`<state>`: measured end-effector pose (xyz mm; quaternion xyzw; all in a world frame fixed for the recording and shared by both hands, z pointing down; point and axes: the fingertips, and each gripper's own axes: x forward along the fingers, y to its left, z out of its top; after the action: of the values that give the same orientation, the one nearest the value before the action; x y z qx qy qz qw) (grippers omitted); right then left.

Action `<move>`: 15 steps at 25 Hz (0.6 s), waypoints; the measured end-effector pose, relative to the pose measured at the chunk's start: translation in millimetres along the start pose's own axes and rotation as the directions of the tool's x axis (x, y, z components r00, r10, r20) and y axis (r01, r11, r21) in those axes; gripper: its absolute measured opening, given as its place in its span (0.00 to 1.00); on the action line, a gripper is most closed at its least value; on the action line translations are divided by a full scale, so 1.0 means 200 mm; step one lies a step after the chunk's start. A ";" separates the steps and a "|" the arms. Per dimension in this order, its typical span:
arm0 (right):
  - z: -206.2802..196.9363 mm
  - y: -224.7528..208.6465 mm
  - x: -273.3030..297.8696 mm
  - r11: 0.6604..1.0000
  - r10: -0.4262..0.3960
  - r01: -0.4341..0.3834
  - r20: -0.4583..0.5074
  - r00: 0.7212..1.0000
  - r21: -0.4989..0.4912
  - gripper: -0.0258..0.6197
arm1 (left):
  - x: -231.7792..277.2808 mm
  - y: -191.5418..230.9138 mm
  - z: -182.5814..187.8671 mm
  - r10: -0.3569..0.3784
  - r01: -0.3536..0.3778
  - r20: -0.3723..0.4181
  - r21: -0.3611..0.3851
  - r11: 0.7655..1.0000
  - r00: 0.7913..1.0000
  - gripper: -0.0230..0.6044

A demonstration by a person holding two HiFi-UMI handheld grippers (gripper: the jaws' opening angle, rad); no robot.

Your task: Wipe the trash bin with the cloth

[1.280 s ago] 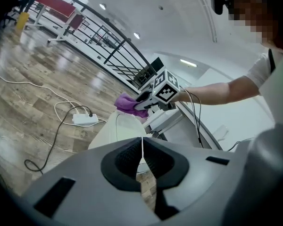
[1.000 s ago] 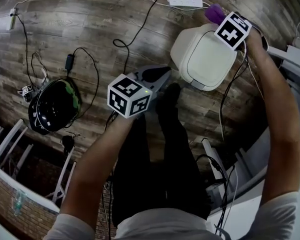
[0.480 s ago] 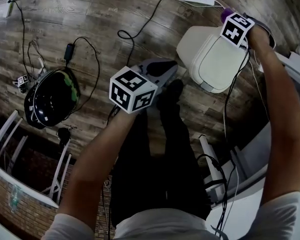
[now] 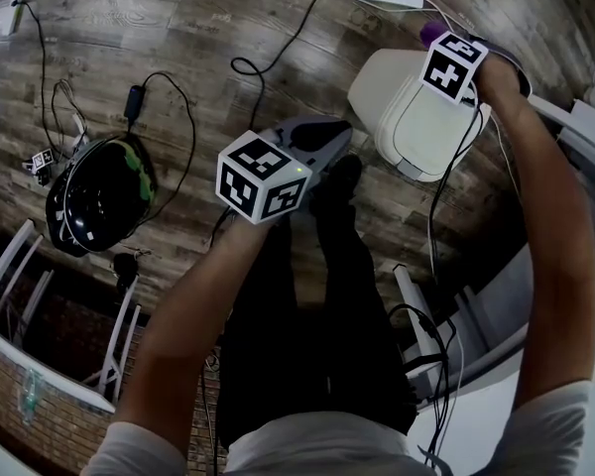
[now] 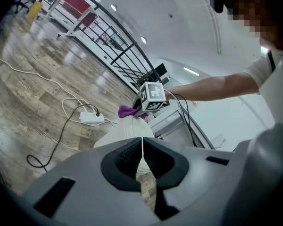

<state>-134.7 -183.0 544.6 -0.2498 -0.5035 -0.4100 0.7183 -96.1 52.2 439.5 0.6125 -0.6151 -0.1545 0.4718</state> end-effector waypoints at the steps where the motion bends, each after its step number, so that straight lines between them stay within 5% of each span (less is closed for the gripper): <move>1: 0.01 0.01 -0.01 1.000 -0.001 0.001 0.014 1.000 0.000 0.20 | 0.00 -0.01 -0.01 -0.002 0.002 -0.001 -0.002 1.000 1.000 0.05; 15: 0.29 0.38 -0.17 0.995 0.070 -0.057 0.175 0.982 -0.081 0.19 | -0.04 -0.04 -0.11 -0.029 0.029 -0.043 0.003 1.000 0.999 0.05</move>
<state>-106.4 -85.2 538.7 -0.3285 -0.5415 -0.3817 0.6732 -76.1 65.9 440.1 0.6255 -0.5962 -0.1468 0.4814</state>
